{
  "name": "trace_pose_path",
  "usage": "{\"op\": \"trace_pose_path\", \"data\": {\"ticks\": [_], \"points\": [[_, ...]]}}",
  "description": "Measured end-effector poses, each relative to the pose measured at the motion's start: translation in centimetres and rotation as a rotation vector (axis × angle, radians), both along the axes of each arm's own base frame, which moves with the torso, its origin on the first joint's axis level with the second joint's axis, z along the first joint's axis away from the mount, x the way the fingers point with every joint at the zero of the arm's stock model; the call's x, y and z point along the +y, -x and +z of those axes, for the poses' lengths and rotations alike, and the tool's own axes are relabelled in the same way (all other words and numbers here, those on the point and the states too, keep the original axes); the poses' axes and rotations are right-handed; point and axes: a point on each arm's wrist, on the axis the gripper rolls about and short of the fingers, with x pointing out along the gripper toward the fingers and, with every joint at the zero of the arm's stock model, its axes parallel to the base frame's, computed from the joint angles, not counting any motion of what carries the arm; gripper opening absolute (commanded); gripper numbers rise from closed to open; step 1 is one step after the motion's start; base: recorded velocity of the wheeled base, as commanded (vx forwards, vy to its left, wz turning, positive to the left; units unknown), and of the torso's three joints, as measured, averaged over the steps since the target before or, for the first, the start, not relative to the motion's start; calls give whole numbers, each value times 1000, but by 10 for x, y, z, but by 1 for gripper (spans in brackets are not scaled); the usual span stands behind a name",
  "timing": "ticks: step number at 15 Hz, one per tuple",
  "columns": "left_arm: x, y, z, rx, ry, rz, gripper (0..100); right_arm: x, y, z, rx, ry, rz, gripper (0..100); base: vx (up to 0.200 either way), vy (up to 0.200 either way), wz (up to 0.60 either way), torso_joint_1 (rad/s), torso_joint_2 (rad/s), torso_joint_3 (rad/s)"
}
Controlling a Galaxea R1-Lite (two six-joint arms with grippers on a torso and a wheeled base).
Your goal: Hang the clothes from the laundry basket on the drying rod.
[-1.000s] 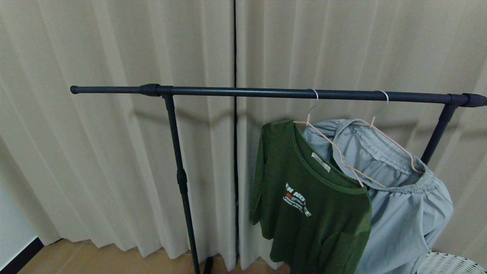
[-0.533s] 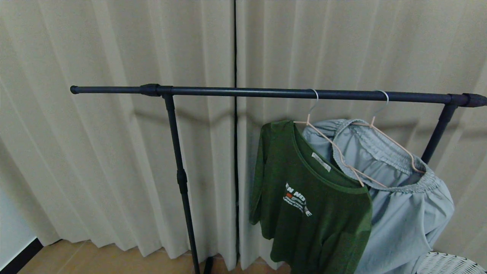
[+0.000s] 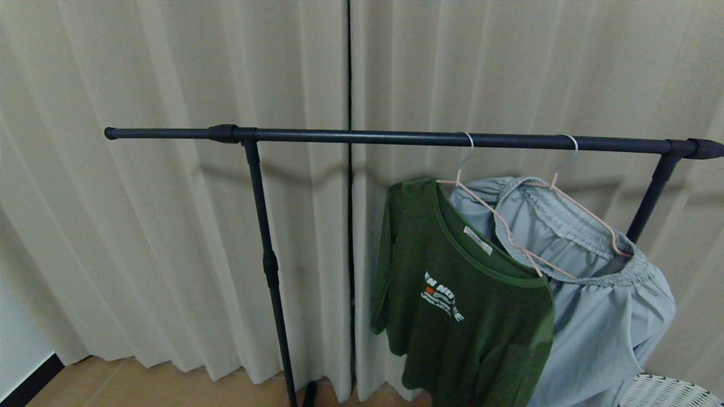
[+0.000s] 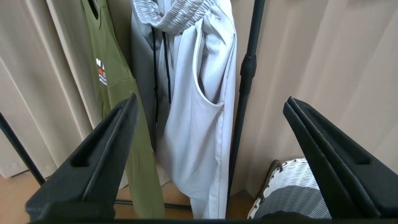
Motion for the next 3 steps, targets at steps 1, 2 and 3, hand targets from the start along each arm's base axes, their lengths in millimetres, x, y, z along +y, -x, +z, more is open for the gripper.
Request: {"op": "trace_pose_path", "data": {"ticks": [1,2,3], "points": [[0,0,0,0,0,0,100,0,0,0,0,-1,-3,100,0,0,0,0,0,0],[0,0,0,0,0,0,100,0,0,0,0,-2,-4,100,0,0,0,0,0,0],[0,0,0,0,0,-1,100,0,0,0,0,-3,-7,100,0,0,0,0,0,0]]}}
